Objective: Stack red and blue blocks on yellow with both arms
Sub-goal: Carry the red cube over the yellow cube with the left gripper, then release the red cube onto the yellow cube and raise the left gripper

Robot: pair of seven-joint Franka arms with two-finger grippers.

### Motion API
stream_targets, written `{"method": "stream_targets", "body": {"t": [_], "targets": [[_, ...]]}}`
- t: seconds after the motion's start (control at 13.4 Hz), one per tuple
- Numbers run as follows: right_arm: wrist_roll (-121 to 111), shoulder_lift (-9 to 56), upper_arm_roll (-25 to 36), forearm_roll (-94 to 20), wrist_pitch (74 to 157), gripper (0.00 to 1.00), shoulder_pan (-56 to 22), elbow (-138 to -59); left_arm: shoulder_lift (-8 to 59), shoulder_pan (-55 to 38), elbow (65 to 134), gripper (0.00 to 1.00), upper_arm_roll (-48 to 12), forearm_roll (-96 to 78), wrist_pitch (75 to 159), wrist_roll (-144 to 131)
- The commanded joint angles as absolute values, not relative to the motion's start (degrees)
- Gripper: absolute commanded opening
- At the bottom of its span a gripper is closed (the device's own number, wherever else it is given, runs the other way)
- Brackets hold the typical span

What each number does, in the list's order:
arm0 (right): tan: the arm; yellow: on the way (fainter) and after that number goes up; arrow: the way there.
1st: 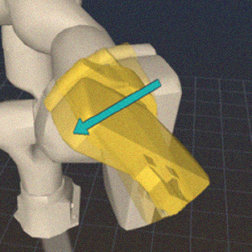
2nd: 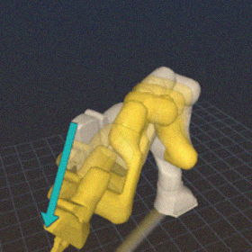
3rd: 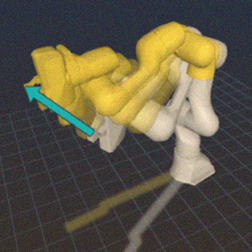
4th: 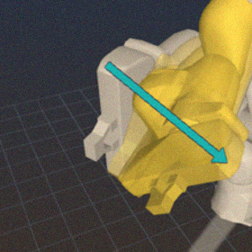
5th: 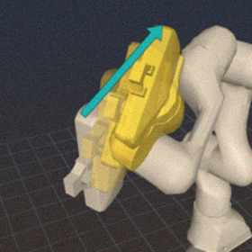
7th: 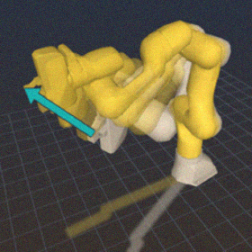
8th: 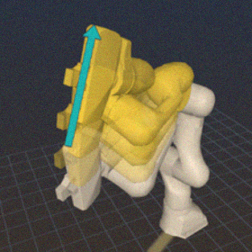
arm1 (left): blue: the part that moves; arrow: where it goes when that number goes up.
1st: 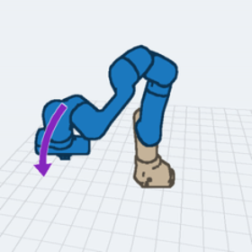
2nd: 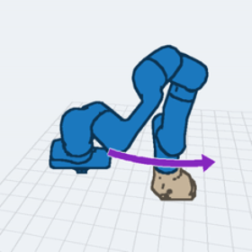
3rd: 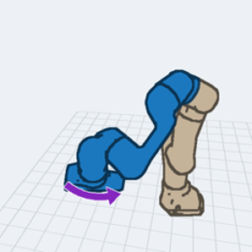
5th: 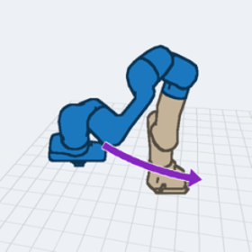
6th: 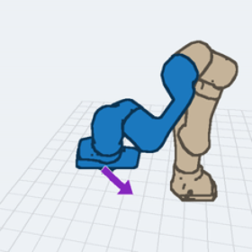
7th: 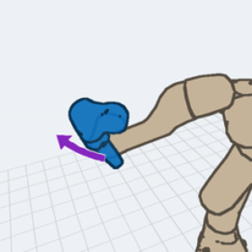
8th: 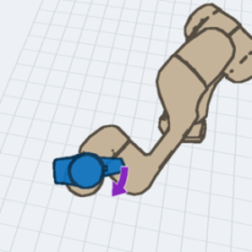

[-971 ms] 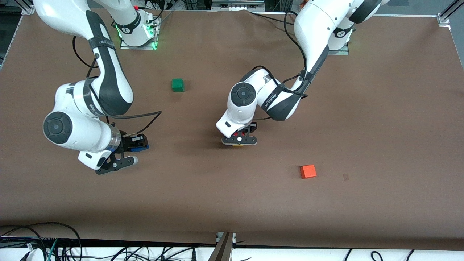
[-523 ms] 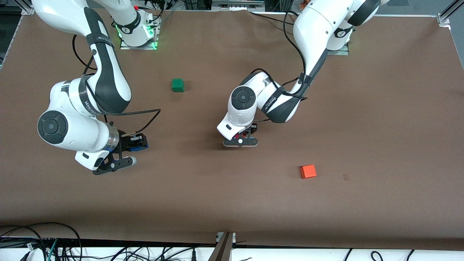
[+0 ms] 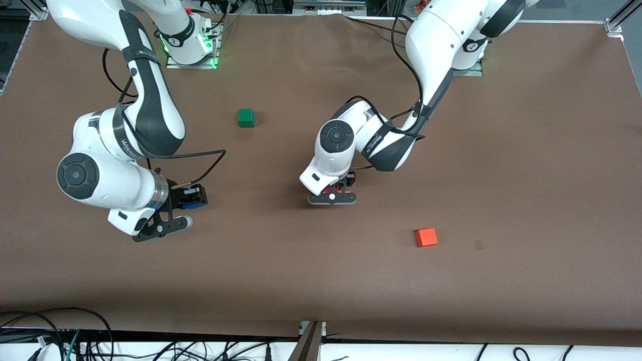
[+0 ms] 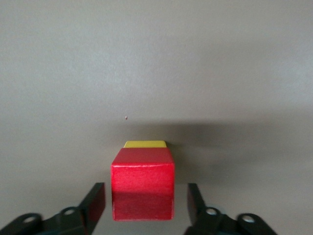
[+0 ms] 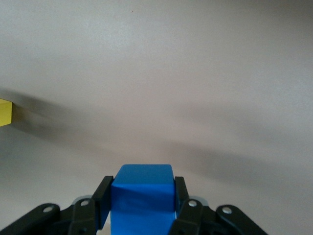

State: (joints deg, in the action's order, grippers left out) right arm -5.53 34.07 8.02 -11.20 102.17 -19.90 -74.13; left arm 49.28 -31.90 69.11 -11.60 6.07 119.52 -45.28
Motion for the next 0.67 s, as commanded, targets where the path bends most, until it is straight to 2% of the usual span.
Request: {"method": "stream_targets", "body": {"t": [0.0,0.15,0.3,0.6], "targets": [[-1.77,35.24,7.91,-12.3,101.07,0.38,-21.44,-72.07,49.75,-30.86,66.27,1.0,-11.6,6.42,116.73,-46.14],[2.17,35.33,7.91,-12.3,101.34,0.38,-23.28,-72.07,48.96,-29.45,65.05,1.0,-11.6,6.42,114.45,-45.71],[7.36,35.59,7.91,-12.22,101.51,0.38,-25.83,-71.98,48.61,-24.28,62.16,1.0,-12.56,6.42,110.59,-42.83],[18.77,37.08,7.91,-12.22,105.89,0.38,-31.97,-71.98,44.93,-15.58,57.48,1.0,-12.57,6.42,99.17,-32.98]]}}
